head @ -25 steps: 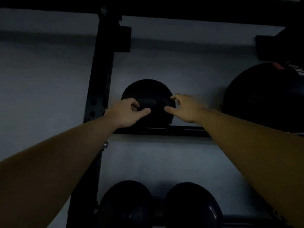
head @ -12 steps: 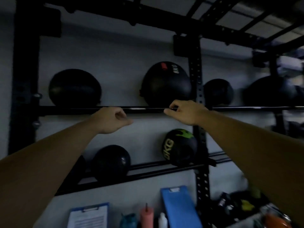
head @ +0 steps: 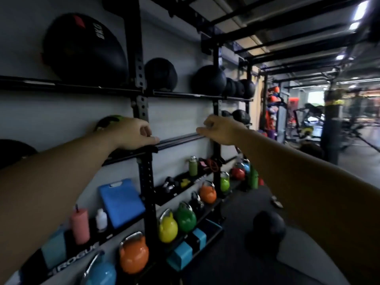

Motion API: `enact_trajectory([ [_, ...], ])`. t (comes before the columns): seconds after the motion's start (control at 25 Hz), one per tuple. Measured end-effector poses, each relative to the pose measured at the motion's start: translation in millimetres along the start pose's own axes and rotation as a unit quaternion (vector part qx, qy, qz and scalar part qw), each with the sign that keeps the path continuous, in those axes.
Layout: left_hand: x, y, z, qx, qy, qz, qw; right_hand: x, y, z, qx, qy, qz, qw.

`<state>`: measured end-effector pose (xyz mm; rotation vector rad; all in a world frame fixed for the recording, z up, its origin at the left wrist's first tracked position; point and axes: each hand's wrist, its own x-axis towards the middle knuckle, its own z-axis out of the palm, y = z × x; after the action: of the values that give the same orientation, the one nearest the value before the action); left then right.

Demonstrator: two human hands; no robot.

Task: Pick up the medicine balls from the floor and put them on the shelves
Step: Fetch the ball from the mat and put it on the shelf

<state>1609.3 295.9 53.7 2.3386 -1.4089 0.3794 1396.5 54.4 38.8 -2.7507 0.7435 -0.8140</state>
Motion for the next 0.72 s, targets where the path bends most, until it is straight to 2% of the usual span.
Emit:
enact_trajectory([
  [0.08, -9.8, 33.5, 24.5, -0.035, -0.027, 0.046, 0.998, -46.4, 18.5, -5.9, 0.001, 0.015, 0.049, 0.999],
  [0.24, -38.1, 101.2, 81.7, -0.058, -0.088, 0.114, 0.988, -141.7, 43.7, -1.8, -0.026, -0.019, 0.125, 0.992],
  [0.36, -66.8, 154.3, 123.6, -0.088, -0.117, 0.162, 0.976, -214.8, 67.7, -2.5, -0.034, -0.014, 0.189, 0.981],
  [0.52, -100.6, 236.1, 166.0, -0.115, -0.160, 0.210, 0.958, -307.0, 113.0, -17.8, -0.054, -0.027, 0.250, 0.966],
  [0.72, -125.8, 352.7, 213.3, -0.124, -0.173, 0.239, 0.947, -394.3, 201.2, -49.7, -0.079, -0.028, 0.307, 0.948],
])
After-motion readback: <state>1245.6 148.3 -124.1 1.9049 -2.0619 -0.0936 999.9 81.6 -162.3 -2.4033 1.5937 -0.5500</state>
